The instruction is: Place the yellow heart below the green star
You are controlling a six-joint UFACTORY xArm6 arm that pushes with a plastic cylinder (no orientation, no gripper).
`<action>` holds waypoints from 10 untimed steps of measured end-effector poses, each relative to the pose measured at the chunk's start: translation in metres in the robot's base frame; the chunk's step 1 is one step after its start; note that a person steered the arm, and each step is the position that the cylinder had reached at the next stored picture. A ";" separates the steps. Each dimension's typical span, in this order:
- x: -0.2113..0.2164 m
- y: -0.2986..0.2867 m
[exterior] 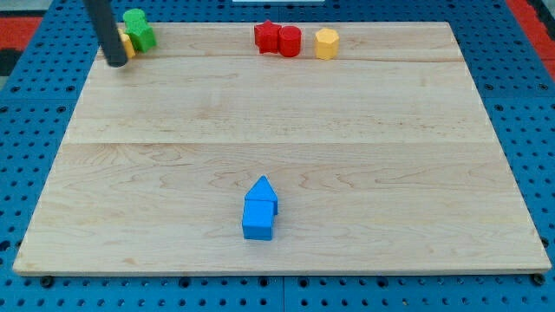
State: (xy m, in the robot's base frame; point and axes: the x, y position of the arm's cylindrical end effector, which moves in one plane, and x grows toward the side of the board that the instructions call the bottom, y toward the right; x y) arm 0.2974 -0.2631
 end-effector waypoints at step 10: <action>-0.031 0.009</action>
State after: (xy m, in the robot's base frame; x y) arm 0.2666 -0.2545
